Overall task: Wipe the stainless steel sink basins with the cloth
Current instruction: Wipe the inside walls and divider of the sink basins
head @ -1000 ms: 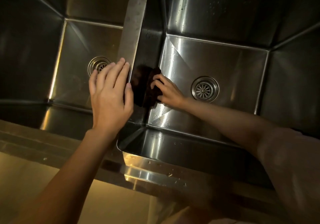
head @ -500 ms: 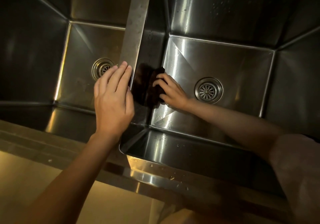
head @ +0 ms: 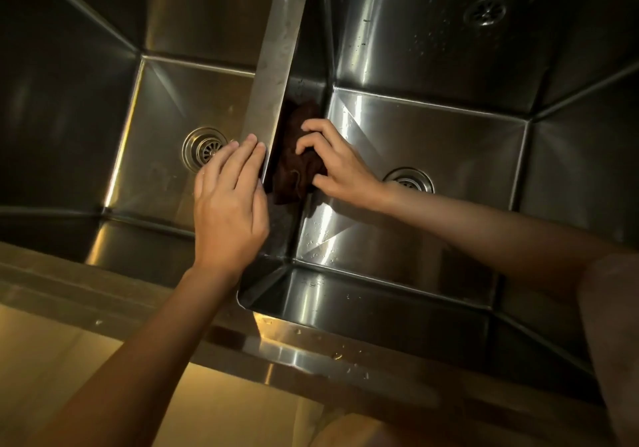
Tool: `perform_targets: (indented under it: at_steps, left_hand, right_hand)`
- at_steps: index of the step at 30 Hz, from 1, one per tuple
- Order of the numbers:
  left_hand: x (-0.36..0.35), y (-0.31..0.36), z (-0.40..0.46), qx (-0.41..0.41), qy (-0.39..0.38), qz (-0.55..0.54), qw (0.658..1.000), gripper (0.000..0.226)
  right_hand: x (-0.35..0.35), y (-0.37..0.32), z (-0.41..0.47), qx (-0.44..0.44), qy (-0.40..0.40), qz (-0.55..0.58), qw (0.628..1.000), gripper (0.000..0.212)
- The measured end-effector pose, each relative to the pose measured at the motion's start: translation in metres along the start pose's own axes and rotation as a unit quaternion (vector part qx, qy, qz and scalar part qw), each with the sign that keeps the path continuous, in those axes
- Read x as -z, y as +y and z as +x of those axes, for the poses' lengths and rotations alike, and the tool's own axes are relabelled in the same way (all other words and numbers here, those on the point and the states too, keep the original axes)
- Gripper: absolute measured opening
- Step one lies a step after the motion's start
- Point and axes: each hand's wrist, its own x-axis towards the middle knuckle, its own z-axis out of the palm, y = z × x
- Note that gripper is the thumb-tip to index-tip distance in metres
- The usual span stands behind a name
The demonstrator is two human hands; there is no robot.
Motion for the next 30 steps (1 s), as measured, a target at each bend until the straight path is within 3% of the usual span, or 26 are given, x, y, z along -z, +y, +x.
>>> perform_targets:
  at_steps: [7,11,20,30]
  left_hand:
    - [-0.001,-0.001,0.001,-0.003,0.008,-0.011,1.0,0.042]
    - [-0.003,-0.003,-0.001,-0.005,0.01,-0.011,1.0,0.041]
    - [-0.003,-0.005,0.0,-0.005,0.004,0.003,1.0,0.041]
    - [-0.001,-0.002,-0.001,-0.005,-0.002,0.015,1.0,0.043]
  right_hand:
    - [-0.049,0.072,-0.016,-0.064,-0.101,-0.093,0.988,0.054]
    - [-0.064,0.091,-0.021,-0.108,-0.122,-0.115,0.98,0.055]
    - [-0.06,0.077,-0.019,-0.13,-0.058,-0.064,0.988,0.051]
    - [0.03,-0.01,0.021,0.02,0.082,0.027,0.996,0.044]
